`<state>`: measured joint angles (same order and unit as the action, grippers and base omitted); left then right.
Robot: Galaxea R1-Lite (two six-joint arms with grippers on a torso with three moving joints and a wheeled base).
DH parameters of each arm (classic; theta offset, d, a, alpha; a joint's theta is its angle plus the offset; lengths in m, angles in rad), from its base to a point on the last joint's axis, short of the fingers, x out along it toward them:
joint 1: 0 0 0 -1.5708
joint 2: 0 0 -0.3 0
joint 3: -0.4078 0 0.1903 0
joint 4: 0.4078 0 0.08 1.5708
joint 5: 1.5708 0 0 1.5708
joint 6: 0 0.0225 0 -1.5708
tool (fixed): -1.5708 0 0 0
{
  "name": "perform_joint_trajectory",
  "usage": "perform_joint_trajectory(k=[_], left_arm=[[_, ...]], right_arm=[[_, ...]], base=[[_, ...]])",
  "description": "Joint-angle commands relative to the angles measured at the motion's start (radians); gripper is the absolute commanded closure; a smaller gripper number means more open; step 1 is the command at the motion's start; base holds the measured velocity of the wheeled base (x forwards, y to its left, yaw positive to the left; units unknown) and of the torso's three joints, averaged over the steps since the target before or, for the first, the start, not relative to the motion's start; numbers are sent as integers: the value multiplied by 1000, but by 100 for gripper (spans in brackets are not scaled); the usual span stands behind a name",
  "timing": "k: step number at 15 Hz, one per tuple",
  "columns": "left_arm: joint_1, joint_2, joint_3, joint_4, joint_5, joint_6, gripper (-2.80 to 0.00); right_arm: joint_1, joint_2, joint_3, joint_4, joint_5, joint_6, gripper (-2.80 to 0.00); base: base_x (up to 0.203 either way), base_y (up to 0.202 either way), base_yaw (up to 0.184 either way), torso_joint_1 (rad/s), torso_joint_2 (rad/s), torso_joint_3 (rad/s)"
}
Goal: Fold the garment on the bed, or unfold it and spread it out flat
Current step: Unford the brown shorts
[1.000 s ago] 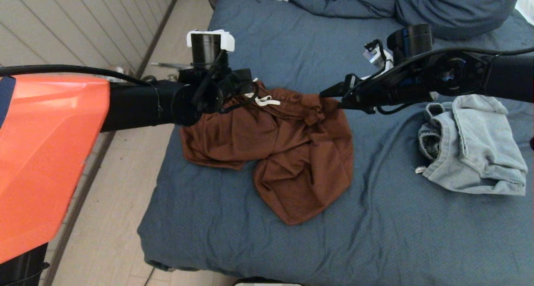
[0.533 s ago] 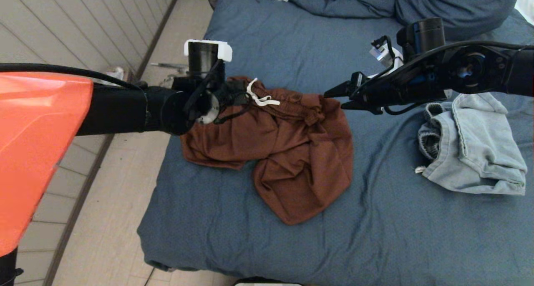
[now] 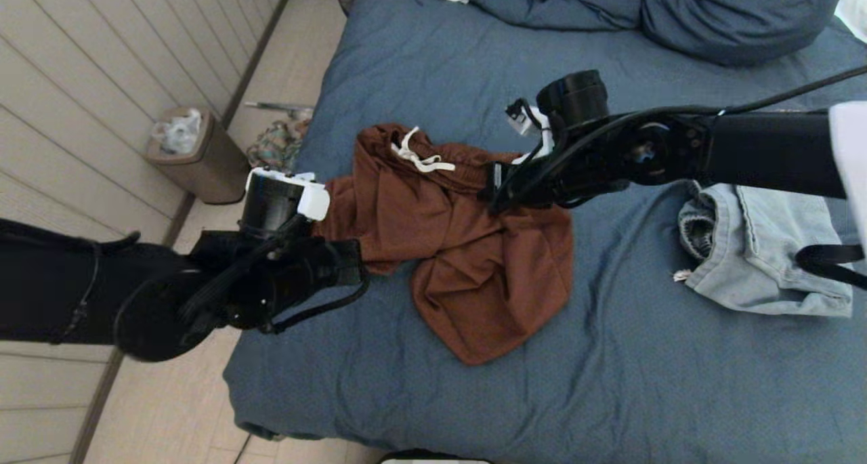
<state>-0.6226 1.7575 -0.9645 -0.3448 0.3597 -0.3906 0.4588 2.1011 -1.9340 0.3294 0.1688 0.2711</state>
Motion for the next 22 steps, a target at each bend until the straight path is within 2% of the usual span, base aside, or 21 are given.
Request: perform_joint_trajectory(k=[1, 4, 6, 9, 13, 16, 19, 22], left_arm=[[-8, -78, 130, -140, -1, -20, 0], [-13, -75, 146, -151, -5, -25, 0], [-14, -76, 159, -157, -5, -27, 0], [-16, -75, 165, -160, -5, -31, 0], [-16, -76, 187, -189, -4, -30, 0], [-16, -76, 193, -197, -4, -30, 0], [-16, -79, 201, -198, -4, -30, 0], [-16, -82, 208, -211, -4, -30, 0]], right_arm=[[44, 74, -19, 9, -70, -10, 0], [52, 76, -16, 38, -81, -12, 0], [55, 103, -23, 28, -126, -24, 0], [47, 136, -26, -105, -225, -60, 0], [22, 109, -26, -198, -269, -66, 0], [-5, 143, -27, -248, -306, -137, 0], [-32, 177, -29, -394, -416, -288, 0], [-22, 172, -22, -400, -444, -306, 0]], base=[[0, 0, 0, 0, 0, 0], [0, 0, 0, 0, 0, 0], [0, 0, 0, 0, 0, 0], [0, 0, 0, 0, 0, 0], [0, 0, 0, 0, 0, 0], [0, 0, 0, 0, 0, 0], [0, 0, 0, 0, 0, 0], [0, 0, 0, 0, 0, 0]])
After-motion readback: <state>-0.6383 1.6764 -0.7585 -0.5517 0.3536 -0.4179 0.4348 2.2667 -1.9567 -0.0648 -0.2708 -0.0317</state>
